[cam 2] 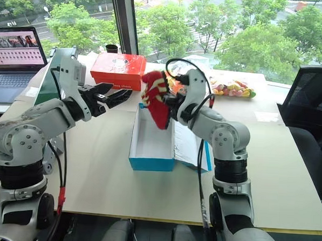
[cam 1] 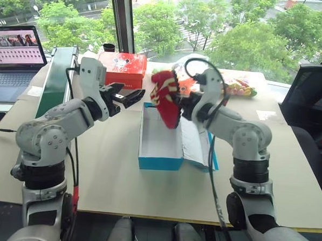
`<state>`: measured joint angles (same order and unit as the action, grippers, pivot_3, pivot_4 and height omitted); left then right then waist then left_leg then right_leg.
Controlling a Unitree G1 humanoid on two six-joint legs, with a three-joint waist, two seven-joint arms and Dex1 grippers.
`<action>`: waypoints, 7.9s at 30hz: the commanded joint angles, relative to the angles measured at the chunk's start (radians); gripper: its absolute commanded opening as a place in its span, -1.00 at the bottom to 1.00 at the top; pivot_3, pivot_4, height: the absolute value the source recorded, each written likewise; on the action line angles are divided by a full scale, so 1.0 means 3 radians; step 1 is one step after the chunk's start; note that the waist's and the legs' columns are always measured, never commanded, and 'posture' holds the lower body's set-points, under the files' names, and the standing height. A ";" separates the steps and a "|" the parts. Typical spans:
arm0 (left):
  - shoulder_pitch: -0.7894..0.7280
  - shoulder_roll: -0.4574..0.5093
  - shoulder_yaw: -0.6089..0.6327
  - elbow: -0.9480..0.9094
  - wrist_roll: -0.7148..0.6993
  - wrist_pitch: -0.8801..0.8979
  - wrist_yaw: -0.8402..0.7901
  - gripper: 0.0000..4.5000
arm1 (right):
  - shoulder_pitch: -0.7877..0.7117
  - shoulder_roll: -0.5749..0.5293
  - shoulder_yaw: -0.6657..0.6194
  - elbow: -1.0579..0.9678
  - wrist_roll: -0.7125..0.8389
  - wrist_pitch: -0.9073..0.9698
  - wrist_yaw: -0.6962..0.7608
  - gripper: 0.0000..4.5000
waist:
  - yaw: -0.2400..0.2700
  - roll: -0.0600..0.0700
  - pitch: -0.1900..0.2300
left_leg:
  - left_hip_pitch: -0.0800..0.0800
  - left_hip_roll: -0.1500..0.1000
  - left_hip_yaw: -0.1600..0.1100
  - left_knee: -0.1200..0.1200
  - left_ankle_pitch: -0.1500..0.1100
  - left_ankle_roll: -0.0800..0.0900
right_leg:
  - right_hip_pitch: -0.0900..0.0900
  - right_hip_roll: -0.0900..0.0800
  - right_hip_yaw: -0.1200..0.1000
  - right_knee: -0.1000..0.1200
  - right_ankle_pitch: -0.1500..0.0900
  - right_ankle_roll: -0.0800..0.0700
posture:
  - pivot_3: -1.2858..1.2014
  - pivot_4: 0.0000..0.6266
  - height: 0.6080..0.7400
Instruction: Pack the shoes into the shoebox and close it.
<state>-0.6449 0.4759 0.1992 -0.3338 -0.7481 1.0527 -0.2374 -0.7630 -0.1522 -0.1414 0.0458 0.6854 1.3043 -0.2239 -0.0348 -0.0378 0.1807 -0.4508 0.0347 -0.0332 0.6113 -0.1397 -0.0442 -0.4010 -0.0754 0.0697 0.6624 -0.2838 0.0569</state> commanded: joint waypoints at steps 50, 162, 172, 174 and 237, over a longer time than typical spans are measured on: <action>0.1329 -0.0041 0.0834 0.0713 0.1770 -0.1777 0.0890 1.00 | 0.0330 -0.0488 0.1147 -0.0506 -0.0867 -0.2758 0.3443 0.98 | 0.0018 -0.0007 -0.0004 | -0.0001 0.0003 0.0000 0.0010 0.0003 -0.0003 | -0.0004 0.0000 -0.0002 0.0006 0.0002 -0.0003 | 0.03 -0.52 0.99; -0.0100 -0.0884 -0.0491 0.0315 0.0667 -0.1628 -0.0557 1.00 | -0.0565 -0.0083 -0.0766 -0.0149 0.1624 -0.1122 0.0878 -0.81 | -0.0035 -0.0008 -0.0004 | -0.0015 0.0001 -0.0010 0.0010 0.0018 0.0002 | -0.0009 0.0003 -0.0009 0.0013 0.0006 -0.0008 | 0.03 -0.52 0.99; 0.0461 0.0351 -0.0339 -0.0017 0.0590 -0.1178 -0.1188 1.00 | -0.0484 -0.0594 0.0039 -0.0301 0.1010 -0.0739 0.1152 -0.83 | -0.0058 -0.0004 -0.0002 | -0.0012 0.0003 -0.0010 0.0001 0.0018 0.0002 | -0.0012 0.0006 -0.0007 0.0013 0.0006 -0.0009 | 0.03 -0.52 0.99; 0.0568 0.0484 -0.0290 -0.0041 0.0564 -0.1171 -0.1235 1.00 | -0.0446 -0.0619 0.0140 -0.0319 0.0963 -0.0671 0.1221 -0.83 | -0.0055 -0.0004 -0.0002 | -0.0012 0.0003 -0.0009 -0.0001 0.0018 0.0002 | -0.0012 0.0005 -0.0007 0.0008 0.0006 -0.0009 | 0.03 -0.52 0.99; 0.1604 0.1466 -0.0123 -0.0980 0.0319 -0.0887 -0.1829 1.00 | -0.1209 -0.1211 0.1073 -0.0039 -0.0765 -0.1064 0.3848 0.97 | -0.0019 -0.0002 -0.0001 | -0.0004 0.0011 -0.0004 0.0001 0.0018 0.0002 | -0.0008 0.0009 -0.0007 0.0007 0.0007 -0.0012 | 0.03 -0.52 0.99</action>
<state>-0.1410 0.8970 0.1536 -0.6259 -0.6624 0.8109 -0.7650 -1.1107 -0.4977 0.2148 0.0774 0.4275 0.9707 0.9091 -0.0404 -0.0384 0.1803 -0.4519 0.0380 -0.0343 0.6116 -0.1343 -0.0437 -0.4035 -0.0728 0.0675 0.6645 -0.2817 0.0532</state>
